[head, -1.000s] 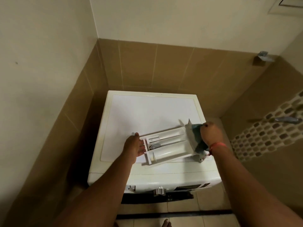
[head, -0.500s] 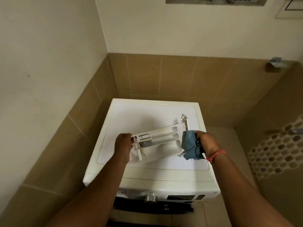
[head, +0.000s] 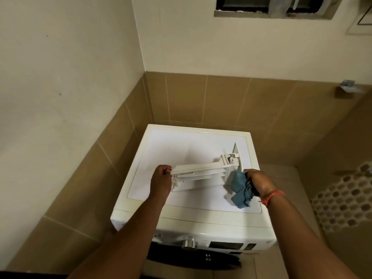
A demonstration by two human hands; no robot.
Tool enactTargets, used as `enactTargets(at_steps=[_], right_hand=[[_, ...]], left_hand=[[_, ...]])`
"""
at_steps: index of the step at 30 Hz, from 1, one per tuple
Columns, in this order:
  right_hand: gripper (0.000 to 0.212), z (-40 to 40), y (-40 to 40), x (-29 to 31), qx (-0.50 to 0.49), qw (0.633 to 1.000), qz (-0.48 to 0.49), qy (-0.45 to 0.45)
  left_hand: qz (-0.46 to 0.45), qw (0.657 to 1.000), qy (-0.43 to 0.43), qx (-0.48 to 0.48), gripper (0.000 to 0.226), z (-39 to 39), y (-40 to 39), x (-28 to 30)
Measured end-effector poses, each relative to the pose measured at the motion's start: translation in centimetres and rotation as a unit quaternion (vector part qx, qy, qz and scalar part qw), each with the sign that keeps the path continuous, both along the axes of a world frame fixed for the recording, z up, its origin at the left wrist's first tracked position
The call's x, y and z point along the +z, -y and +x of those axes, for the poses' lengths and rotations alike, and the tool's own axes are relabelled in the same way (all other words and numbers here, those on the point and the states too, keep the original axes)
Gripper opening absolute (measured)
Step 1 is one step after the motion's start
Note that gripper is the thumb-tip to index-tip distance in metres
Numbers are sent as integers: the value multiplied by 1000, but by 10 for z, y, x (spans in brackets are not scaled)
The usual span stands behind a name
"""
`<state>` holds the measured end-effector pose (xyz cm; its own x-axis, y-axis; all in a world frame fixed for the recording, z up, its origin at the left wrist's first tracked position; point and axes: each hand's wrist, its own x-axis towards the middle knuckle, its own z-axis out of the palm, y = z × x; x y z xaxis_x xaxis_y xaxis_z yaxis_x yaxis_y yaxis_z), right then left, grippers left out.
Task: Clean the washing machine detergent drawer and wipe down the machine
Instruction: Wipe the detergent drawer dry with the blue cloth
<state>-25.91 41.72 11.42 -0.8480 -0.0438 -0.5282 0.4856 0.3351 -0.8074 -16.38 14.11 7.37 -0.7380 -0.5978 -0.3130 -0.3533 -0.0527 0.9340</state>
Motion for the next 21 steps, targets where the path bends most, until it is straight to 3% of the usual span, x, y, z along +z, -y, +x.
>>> enactTargets(at_steps=[6, 10, 14, 17, 19, 21], right_hand=[[14, -5, -22, 33, 21, 971, 213, -109], [15, 2, 2, 71, -56, 929, 240, -277], [39, 16, 74, 61, 76, 882, 231, -405], [44, 38, 137, 24, 219, 843, 264, -415], [37, 58, 163, -9, 305, 782, 339, -425], [30, 77, 177, -23, 297, 734, 410, -453]], left_hand=[[7, 998, 2, -63, 19, 10, 7, 0], [64, 995, 9, -82, 17, 8, 15, 0], [225, 972, -1, -63, 19, 8, 20, 5], [317, 947, -12, -47, 15, 4, 25, 5], [366, 930, -21, -38, 22, 2, 27, 6], [393, 918, -21, -48, 32, 1, 33, 8]])
